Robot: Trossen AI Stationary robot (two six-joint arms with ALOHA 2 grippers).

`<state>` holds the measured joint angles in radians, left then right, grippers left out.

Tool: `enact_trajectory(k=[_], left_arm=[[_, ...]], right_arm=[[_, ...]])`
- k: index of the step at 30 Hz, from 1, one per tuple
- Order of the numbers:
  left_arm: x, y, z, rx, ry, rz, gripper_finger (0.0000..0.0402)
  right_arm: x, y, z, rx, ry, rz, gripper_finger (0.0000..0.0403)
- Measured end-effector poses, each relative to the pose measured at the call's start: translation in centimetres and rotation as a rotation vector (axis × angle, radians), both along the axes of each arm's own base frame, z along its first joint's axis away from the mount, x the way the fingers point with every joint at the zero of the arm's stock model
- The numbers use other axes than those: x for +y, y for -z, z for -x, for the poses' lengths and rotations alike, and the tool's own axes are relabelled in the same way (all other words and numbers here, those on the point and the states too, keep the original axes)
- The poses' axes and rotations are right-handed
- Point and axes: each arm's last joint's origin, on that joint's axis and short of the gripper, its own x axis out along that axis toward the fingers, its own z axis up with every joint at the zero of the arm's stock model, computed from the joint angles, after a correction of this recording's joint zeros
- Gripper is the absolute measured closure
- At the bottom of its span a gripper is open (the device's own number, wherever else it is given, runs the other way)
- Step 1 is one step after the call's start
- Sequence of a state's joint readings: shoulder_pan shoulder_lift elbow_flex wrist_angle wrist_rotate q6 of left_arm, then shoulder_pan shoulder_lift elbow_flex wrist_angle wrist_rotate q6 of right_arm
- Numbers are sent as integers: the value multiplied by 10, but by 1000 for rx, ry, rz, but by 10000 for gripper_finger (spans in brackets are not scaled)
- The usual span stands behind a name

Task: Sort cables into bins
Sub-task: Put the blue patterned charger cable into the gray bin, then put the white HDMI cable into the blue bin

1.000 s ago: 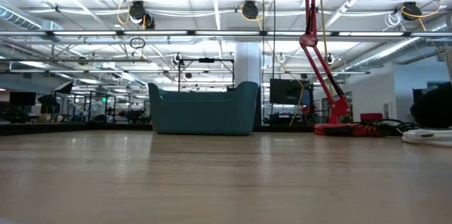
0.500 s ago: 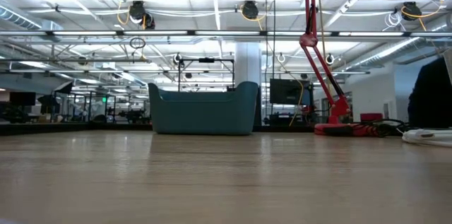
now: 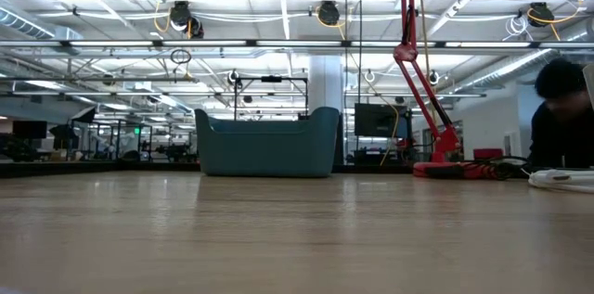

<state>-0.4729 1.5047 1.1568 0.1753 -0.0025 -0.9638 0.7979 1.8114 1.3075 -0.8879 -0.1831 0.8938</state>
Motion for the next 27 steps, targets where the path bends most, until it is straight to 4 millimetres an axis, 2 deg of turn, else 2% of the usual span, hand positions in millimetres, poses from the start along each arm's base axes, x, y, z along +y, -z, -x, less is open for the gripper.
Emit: enact_trajectory(k=[4,14,18,22,27], left_arm=[[0,0,0,2,0,3,256],[0,0,0,0,1,1,257],[0,0,0,0,1,1,257],[0,0,0,0,1,0,257],[0,1,0,8,1,-6,256]], right_arm=[[0,0,0,-5,-5,0,373],[1,-1,-1,-11,1,-10,298],[-1,-4,-2,-19,36,-21,280],[-3,-19,-5,-84,50,-87,276],[-14,-52,-10,-236,101,-188,275]])
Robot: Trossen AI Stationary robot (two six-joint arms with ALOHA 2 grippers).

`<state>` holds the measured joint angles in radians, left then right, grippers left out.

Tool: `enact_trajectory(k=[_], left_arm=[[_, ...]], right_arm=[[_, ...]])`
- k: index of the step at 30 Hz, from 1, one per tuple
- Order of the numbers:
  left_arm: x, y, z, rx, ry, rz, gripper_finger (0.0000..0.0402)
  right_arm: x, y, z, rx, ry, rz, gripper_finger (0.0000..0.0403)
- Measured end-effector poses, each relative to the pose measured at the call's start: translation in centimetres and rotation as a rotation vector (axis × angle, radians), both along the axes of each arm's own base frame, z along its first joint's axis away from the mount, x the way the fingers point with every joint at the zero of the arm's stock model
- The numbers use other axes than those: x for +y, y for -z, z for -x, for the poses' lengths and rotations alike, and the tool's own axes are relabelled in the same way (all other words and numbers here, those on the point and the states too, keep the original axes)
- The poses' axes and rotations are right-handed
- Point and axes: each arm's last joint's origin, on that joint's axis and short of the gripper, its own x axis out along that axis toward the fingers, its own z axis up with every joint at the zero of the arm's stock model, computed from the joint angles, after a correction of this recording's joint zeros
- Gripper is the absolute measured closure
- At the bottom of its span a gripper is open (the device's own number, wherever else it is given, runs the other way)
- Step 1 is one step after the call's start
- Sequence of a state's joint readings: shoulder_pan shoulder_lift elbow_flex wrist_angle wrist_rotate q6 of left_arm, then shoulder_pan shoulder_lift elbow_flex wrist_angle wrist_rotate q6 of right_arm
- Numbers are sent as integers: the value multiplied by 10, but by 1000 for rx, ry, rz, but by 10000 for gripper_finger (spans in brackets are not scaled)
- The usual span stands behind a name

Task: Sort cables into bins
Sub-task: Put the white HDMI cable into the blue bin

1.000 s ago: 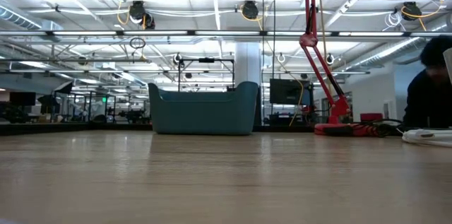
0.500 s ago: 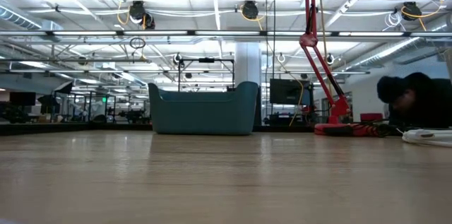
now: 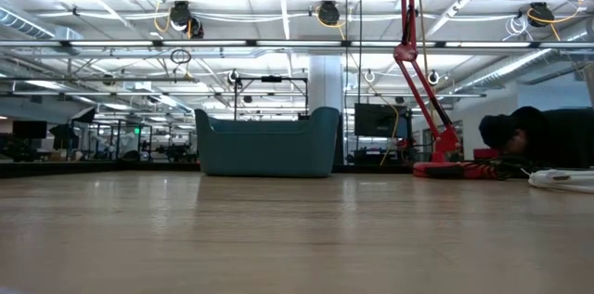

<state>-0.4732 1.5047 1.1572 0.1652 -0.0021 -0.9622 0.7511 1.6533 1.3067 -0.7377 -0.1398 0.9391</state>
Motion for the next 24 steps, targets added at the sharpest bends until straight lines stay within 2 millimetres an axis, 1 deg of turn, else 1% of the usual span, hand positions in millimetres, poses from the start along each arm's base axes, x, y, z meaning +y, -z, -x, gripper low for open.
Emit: enact_trajectory(k=[4,6,8,10,13,16,18,20,24], left_arm=[[0,1,0,10,0,-5,256],[0,1,0,11,0,-6,257],[0,1,0,11,0,-6,256],[0,1,0,10,0,-9,257],[0,1,0,8,1,-14,256],[0,1,0,4,3,-19,256],[0,1,0,4,3,-21,257],[0,1,0,4,3,-21,256],[0,1,0,1,4,-27,256]], right_arm=[[-13,-36,-2,-221,74,-62,275],[-21,-53,-1,-335,122,-61,275],[-33,-68,2,-425,173,-28,275],[-48,-77,10,-451,222,46,275],[-75,-81,25,-389,298,200,275],[-102,-81,40,-270,383,350,275],[-118,-80,46,-193,439,411,275],[-130,-79,49,-122,447,455,274],[-147,-73,50,-10,385,518,268]])
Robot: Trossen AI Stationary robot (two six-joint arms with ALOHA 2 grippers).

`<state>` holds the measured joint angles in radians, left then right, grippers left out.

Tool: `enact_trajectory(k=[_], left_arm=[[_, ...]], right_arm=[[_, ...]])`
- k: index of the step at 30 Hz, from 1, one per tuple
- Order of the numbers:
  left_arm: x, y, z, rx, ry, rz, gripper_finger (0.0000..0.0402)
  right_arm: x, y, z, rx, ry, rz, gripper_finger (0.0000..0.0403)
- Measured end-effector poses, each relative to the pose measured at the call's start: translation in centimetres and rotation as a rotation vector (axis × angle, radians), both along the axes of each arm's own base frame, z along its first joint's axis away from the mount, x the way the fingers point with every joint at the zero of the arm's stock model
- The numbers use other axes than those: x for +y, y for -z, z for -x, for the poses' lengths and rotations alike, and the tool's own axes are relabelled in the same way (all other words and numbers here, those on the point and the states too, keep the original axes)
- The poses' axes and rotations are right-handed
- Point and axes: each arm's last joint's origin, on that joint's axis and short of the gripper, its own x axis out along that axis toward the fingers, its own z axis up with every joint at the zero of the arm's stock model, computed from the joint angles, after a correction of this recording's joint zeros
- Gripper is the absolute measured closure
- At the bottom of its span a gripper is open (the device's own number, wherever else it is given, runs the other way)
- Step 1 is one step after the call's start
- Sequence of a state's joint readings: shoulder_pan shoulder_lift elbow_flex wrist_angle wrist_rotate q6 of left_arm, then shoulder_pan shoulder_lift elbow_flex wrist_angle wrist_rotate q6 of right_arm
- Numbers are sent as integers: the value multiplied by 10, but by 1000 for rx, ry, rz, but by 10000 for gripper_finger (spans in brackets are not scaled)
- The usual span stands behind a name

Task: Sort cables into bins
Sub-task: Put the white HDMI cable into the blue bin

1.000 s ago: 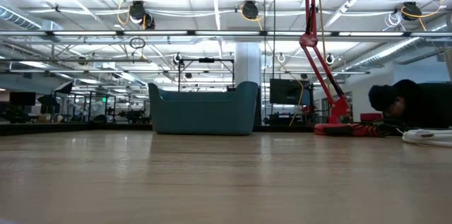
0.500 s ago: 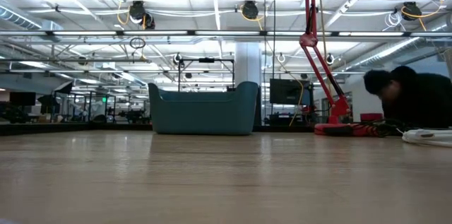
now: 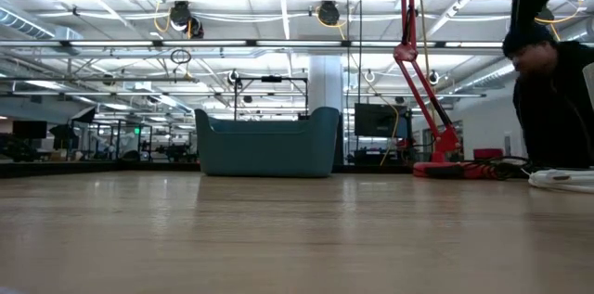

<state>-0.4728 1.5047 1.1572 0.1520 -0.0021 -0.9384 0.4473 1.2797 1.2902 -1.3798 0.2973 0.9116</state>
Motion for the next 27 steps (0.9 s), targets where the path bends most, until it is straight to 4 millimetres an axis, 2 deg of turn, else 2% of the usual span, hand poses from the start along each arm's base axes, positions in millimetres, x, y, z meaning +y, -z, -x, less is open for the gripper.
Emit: enact_trajectory(k=[4,8,12,18,23,27], left_arm=[[0,0,0,0,0,-1,256],[0,0,0,-3,-7,-7,256],[-2,0,1,-5,-18,-9,256],[-8,0,4,-3,-12,-9,257],[-9,0,5,1,-19,-10,257],[-9,0,5,0,-21,-4,257]], right_arm=[[-15,20,-1,105,-22,10,262],[-33,52,3,232,21,31,261],[-54,85,16,372,136,47,261],[-76,123,38,512,374,2,261],[-86,129,23,356,514,-117,261],[-88,131,11,248,478,-225,261]])
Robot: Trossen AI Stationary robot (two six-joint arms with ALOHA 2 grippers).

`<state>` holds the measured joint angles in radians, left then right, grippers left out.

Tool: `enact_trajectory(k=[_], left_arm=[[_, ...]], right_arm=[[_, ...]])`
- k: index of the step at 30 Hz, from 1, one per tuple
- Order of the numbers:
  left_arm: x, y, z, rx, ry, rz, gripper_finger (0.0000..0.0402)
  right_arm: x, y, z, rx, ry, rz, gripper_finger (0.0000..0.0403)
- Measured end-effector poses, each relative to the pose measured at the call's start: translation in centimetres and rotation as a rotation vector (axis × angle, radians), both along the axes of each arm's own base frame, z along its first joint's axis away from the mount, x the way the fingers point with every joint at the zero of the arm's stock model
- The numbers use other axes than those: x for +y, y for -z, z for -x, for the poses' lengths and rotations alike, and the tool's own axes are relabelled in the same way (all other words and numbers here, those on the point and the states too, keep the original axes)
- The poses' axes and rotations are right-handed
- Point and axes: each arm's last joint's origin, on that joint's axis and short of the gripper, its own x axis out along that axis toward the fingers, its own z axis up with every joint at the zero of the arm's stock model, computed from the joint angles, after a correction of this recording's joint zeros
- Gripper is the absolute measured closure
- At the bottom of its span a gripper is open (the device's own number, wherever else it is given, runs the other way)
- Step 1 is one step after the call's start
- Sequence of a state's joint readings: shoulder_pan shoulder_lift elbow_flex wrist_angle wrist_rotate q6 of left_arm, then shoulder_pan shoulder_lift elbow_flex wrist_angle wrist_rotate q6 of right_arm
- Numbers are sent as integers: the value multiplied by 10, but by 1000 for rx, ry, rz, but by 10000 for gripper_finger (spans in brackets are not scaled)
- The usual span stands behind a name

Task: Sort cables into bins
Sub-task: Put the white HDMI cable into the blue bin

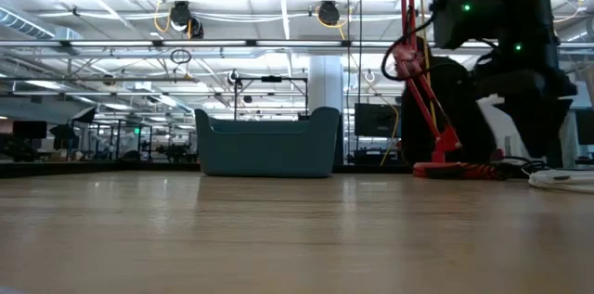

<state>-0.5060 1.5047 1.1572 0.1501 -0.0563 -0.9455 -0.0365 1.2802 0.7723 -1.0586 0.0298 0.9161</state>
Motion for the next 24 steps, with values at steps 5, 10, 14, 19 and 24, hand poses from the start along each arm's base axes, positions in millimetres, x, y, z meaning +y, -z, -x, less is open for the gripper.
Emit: enact_trajectory(k=[5,10,14,19,24], left_arm=[[-2,0,1,0,-6,4,256],[-7,0,4,0,-5,1,256],[-9,0,5,0,-1,-1,256],[-9,0,5,3,-2,-1,257],[-9,0,5,5,-1,-2,257]], right_arm=[[6,0,-1,-20,-132,-133,261],[20,-1,8,67,-310,-187,260],[34,-1,12,98,-397,-193,245],[54,-1,14,96,-442,-201,202],[70,0,15,53,-480,-185,160]])
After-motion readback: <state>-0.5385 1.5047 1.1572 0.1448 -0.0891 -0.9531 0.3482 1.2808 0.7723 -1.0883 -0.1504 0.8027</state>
